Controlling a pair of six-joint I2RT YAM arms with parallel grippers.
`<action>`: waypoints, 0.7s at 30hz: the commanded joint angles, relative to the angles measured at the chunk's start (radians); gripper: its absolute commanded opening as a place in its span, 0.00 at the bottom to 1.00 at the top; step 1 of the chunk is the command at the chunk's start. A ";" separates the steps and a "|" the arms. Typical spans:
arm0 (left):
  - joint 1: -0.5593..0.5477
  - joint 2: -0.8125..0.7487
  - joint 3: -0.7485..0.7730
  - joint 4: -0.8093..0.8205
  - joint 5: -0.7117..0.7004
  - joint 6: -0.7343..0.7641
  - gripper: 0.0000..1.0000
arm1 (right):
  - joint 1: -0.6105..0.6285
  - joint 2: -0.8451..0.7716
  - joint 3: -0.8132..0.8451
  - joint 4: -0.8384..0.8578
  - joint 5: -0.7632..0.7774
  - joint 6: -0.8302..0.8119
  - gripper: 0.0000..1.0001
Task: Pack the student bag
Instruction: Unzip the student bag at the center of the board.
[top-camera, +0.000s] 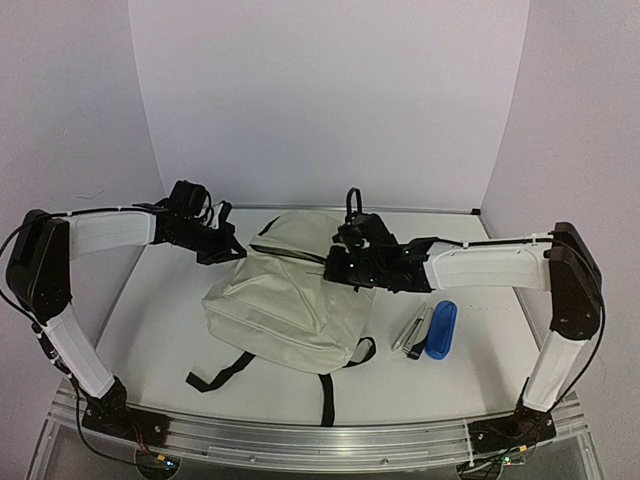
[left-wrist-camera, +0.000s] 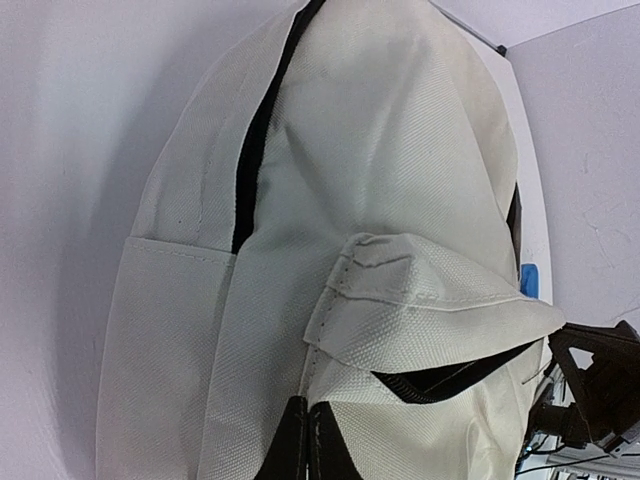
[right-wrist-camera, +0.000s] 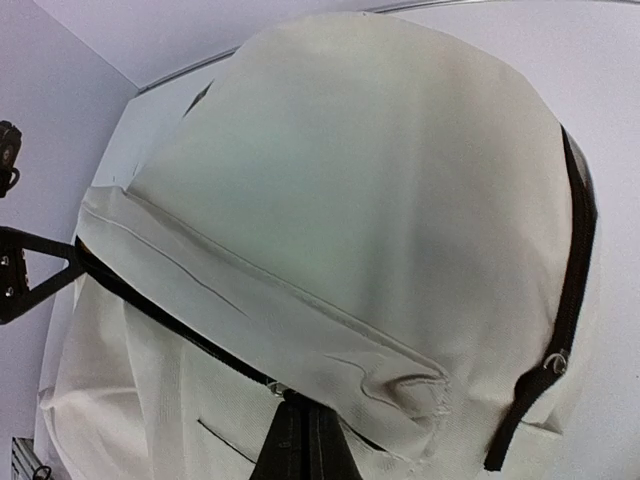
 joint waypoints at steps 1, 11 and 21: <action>0.074 0.054 0.100 0.010 -0.105 0.069 0.00 | -0.048 -0.085 -0.064 -0.043 0.055 0.035 0.00; 0.098 0.220 0.265 0.080 -0.087 0.137 0.00 | -0.060 -0.084 -0.193 -0.045 0.008 0.099 0.00; 0.119 0.390 0.473 0.110 -0.078 0.177 0.00 | -0.078 -0.109 -0.247 -0.045 0.002 0.130 0.00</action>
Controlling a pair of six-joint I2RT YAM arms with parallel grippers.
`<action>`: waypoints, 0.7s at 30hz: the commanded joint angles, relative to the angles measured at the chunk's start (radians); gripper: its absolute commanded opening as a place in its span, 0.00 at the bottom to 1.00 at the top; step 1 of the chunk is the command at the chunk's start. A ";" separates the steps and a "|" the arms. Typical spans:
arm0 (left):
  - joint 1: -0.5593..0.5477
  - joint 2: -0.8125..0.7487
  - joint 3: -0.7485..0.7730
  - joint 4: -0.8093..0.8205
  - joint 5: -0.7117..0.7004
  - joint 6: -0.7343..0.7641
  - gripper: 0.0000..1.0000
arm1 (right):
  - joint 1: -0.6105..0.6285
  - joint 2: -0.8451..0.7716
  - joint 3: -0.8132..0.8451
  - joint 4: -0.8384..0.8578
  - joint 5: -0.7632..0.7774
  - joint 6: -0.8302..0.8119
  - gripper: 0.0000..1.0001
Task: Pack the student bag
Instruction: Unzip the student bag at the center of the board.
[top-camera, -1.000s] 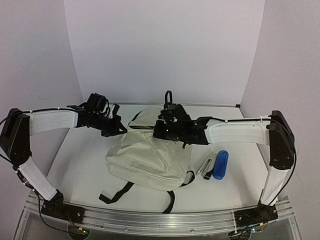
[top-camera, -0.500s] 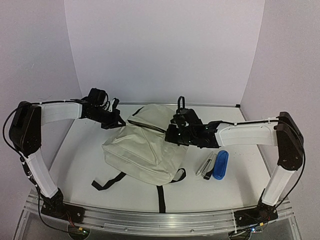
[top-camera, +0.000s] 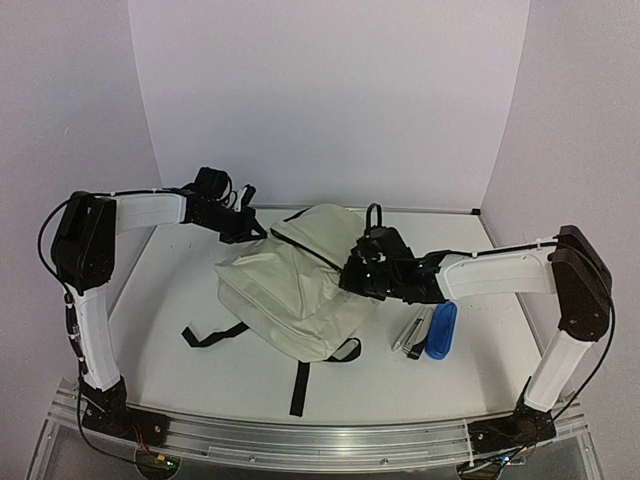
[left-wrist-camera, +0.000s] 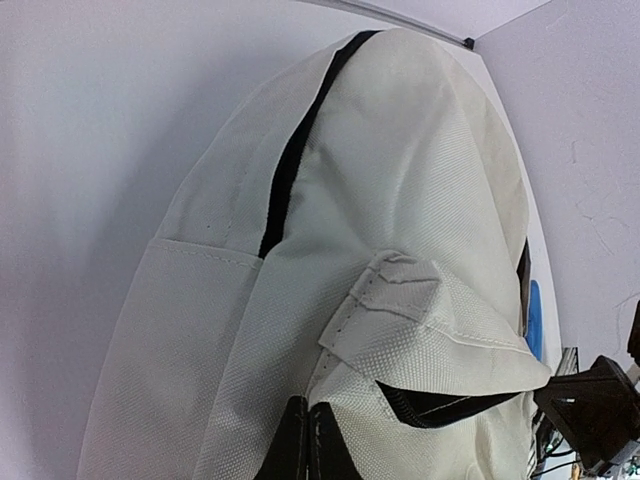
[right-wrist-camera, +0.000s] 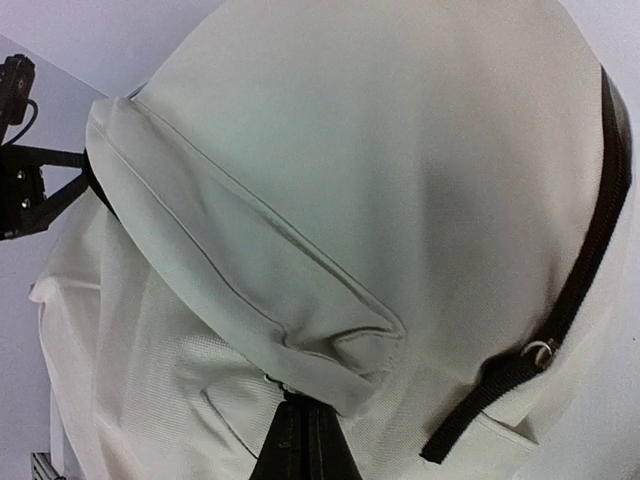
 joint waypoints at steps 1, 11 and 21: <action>0.099 0.068 0.126 0.090 -0.183 0.037 0.00 | -0.027 -0.061 -0.066 -0.156 0.066 0.027 0.00; 0.100 -0.074 0.116 0.043 -0.178 -0.031 0.37 | -0.040 -0.070 -0.052 -0.144 0.004 -0.057 0.00; 0.100 -0.514 -0.327 -0.090 -0.269 -0.300 0.77 | -0.040 -0.004 -0.002 -0.115 -0.057 -0.087 0.00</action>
